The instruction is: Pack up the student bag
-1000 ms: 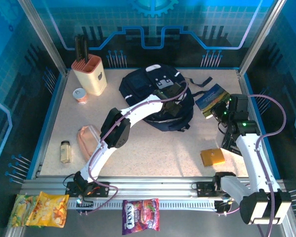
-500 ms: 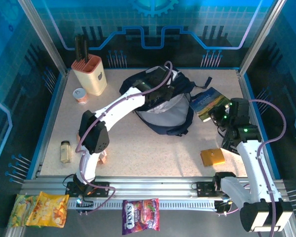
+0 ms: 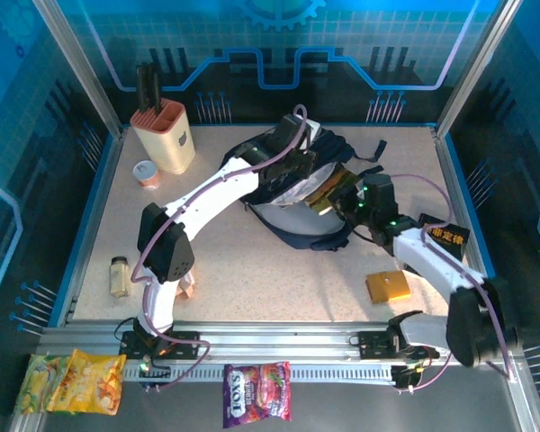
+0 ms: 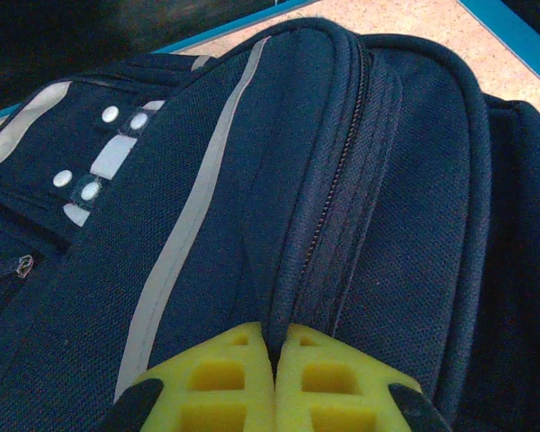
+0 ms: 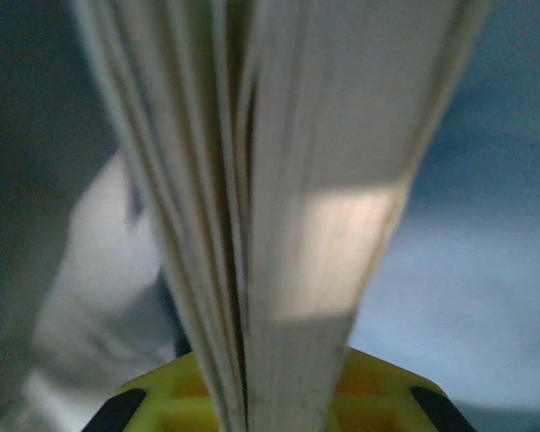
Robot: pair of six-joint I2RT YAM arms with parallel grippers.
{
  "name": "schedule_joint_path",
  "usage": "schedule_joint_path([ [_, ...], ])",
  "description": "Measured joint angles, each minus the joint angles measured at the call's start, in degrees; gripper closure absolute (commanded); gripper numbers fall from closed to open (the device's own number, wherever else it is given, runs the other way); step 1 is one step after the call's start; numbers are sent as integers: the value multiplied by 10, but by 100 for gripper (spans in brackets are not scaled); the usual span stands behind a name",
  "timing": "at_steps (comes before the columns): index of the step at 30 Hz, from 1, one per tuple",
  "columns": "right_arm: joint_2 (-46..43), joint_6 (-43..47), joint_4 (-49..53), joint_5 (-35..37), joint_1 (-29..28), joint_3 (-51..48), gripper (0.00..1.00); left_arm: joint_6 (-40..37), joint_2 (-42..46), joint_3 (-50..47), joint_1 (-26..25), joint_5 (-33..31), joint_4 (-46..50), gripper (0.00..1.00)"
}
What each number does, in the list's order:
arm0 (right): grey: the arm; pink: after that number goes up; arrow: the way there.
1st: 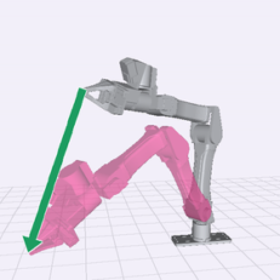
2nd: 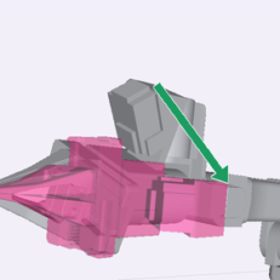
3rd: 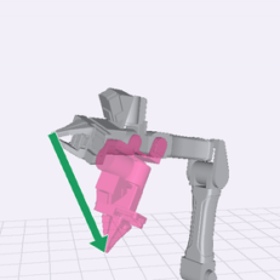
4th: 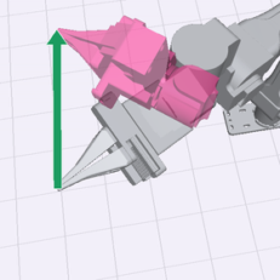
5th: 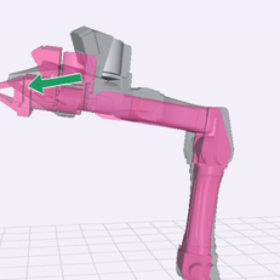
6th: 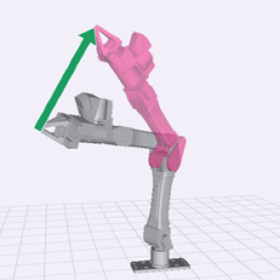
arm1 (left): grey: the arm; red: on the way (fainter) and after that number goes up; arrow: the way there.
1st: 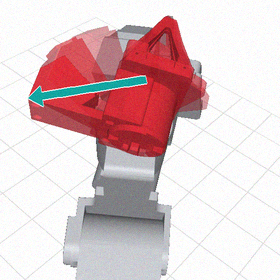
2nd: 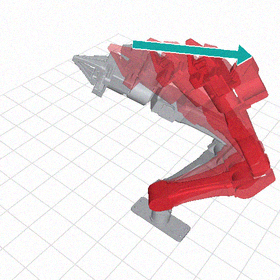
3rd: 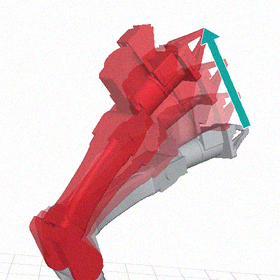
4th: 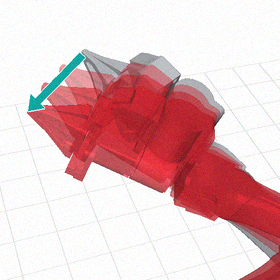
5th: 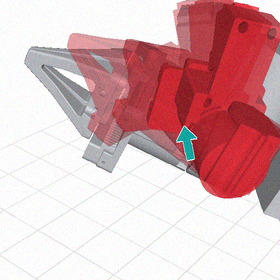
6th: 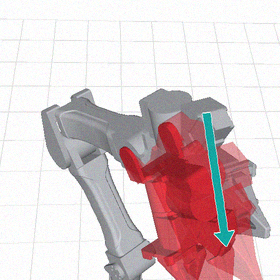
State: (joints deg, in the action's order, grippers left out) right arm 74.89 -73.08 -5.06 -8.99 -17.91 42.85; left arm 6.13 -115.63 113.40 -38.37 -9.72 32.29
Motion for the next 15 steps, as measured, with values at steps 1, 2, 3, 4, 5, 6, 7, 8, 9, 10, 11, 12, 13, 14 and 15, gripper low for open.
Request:
schedule_joint_path([
  [1, 29, -9, -23, 4, -7, 4, 92, 0, 2, 0, 2, 4, 0, 100],
  [2, 54, -17, -41, 8, -13, 10, 92, 0, 5, 0, 5, 8, 0, 100],
  [3, 85, -26, -63, 13, -18, 19, 92, 0, 8, -2, 8, 11, 0, 100],
  [4, 110, -35, -83, 18, -22, 30, 91, 2, 12, -4, 12, 16, 0, 100],
  [5, 131, -42, -102, 22, -26, 40, 90, 3, 16, -5, 14, 20, 0, 100],
  [6, 154, -48, -123, 28, -30, 50, 89, 6, 21, -8, 18, 24, -1, 100],
  [7, 174, -53, -138, 31, -34, 62, 88, 9, 26, -12, 22, 30, -2, 100],
  [8, 193, -56, -151, 33, -36, 75, 87, 11, 30, -16, 25, 34, -4, 100],
  [9, 211, -60, -162, 35, -39, 88, 85, 14, 36, -22, 28, 39, -7, 100],
  [10, 231, -61, -170, 37, -43, 104, 82, 15, 40, -28, 31, 43, -10, 100],
  [11, 246, -63, -174, 39, -45, 118, 78, 15, 44, -32, 33, 47, -11, 100],
  [12, 261, -64, -177, 40, -48, 131, 74, 16, 47, -37, 34, 50, -14, 100],
  [13, 276, -63, -178, 39, -51, 144, 69, 17, 50, -40, 37, 53, -14, 100],
  [14, 289, -65, -178, 38, -53, 155, 64, 19, 52, -43, 38, 55, -16, 100],
  [15, 301, -66, -177, 34, -54, 165, 57, 22, 54, -48, 40, 57, -20, 100],
])
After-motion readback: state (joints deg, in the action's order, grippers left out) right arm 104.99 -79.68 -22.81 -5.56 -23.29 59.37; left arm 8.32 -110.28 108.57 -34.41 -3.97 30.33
